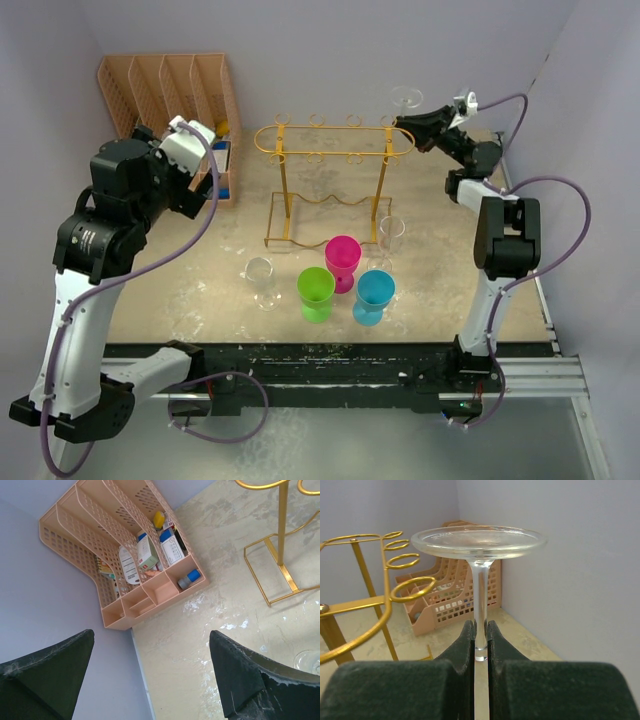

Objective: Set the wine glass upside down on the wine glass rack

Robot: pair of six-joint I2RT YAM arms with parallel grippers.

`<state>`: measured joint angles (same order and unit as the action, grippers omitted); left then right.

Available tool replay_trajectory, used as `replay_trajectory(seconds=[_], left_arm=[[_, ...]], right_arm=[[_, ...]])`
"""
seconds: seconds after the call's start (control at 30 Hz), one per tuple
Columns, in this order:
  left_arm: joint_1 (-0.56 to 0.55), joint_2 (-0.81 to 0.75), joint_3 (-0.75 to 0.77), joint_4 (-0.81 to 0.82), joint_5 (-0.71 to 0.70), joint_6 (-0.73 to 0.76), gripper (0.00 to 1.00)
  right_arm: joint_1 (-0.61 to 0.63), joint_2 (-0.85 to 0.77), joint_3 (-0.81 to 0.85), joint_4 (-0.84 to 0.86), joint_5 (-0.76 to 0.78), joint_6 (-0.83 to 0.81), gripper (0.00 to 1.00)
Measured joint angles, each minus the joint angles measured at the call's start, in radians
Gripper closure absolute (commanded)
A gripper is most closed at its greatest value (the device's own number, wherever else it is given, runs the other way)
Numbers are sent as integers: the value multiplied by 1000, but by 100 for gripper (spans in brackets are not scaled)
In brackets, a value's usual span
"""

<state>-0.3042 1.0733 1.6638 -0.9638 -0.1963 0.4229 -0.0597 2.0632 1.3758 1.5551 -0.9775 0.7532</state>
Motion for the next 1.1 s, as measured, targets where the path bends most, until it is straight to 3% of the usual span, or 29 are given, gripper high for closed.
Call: replay_trajectory(seconds=[1.1], left_arm=[[11,49,-13,17,13,3,0]], right_arm=[[47,23,19,18,-92,1,100]])
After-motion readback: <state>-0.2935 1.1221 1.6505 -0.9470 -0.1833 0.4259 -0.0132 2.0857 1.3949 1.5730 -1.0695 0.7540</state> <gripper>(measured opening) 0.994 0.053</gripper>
